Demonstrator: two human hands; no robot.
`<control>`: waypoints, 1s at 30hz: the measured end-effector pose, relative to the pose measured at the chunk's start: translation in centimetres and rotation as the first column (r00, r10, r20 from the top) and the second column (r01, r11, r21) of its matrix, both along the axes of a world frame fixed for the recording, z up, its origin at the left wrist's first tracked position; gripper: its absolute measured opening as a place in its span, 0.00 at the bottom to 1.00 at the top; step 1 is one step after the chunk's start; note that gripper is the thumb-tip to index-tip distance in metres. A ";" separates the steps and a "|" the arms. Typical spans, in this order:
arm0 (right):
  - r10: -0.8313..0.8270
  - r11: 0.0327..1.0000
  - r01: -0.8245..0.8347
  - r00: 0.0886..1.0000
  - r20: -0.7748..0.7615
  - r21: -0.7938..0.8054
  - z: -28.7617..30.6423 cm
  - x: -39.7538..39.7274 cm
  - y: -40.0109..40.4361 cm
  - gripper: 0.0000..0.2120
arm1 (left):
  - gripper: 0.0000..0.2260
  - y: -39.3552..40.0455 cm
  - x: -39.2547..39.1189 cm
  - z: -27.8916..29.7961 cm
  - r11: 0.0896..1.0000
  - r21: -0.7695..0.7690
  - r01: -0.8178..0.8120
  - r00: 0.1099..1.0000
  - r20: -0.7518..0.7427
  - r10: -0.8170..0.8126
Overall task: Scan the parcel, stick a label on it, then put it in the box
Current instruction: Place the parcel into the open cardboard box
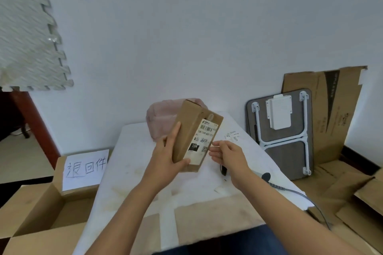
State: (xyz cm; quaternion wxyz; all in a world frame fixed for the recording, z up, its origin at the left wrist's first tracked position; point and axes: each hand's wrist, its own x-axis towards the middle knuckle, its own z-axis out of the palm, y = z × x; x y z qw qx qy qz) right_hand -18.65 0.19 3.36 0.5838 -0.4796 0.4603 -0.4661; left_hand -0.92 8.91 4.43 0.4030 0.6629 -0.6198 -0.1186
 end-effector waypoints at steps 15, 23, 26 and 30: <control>0.347 0.929 -0.367 0.909 -0.229 -0.047 0.3 17.8 4.2 0.12 | 0.44 9.1 20.4 -1.8 0.793 0.000 -0.609 0.735 0.375 0.565; 0.464 0.871 -0.491 0.830 -0.308 -0.013 -1.5 24.9 4.8 0.14 | 0.44 10.6 30.5 -10.0 0.587 0.355 -0.728 0.665 0.154 0.731; 0.469 0.869 -0.495 0.818 -0.333 0.008 -2.3 27.0 4.8 0.15 | 0.48 9.4 36.1 -17.0 0.619 0.516 -0.592 0.634 -0.176 0.753; 0.449 0.876 -0.482 0.820 -0.354 -0.005 -3.6 29.4 4.4 0.15 | 0.54 6.8 41.0 -26.1 0.602 0.636 -0.483 0.430 -0.426 0.796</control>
